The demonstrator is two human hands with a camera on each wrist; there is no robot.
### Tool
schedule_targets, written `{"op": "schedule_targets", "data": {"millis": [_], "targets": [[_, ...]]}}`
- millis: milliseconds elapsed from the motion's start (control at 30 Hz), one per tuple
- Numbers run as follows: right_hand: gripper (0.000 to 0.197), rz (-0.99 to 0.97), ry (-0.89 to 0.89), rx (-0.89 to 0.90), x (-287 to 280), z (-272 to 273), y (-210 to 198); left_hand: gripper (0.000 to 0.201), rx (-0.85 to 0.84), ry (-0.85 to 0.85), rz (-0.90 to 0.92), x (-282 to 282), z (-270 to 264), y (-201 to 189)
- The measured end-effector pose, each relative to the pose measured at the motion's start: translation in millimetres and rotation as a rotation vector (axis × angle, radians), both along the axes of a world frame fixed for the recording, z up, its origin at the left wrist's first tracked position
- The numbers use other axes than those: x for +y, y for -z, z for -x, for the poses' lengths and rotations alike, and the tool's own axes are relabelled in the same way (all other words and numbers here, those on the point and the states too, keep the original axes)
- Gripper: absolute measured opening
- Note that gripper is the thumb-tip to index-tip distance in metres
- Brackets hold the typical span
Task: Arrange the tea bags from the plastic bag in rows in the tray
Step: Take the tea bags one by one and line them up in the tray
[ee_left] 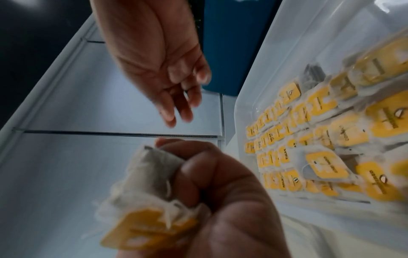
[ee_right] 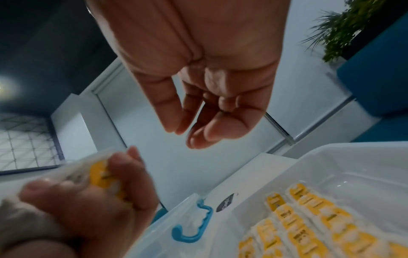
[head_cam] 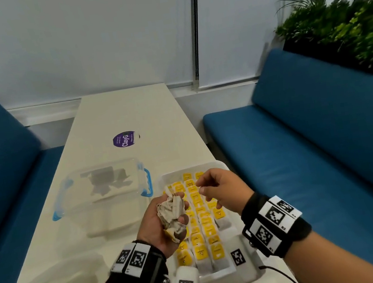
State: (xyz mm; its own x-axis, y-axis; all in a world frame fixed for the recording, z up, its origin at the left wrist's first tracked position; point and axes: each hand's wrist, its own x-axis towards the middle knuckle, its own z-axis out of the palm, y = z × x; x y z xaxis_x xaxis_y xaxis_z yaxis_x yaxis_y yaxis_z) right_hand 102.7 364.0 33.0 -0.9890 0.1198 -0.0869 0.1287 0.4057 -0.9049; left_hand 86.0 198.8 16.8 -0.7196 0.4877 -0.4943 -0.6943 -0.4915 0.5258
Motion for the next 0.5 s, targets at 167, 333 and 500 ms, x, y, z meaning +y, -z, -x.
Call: {"op": "schedule_targets", "data": {"millis": [167, 333, 500], "targets": [[0.01, -0.299, -0.042, -0.138, 8.5, 6.3, 18.5, 0.025, -0.009, -0.084, 0.052, -15.4, 11.1, 8.5], [0.024, -0.529, -0.287, -0.446, -23.1, 25.6, 35.4, 0.022, -0.032, -0.133, 0.071, -23.4, 6.6, 18.1], [0.035, -0.458, -0.429, -0.665, -41.9, 39.3, 43.3, 0.027, -0.054, -0.159, 0.086, -38.1, 1.4, 28.7]]}}
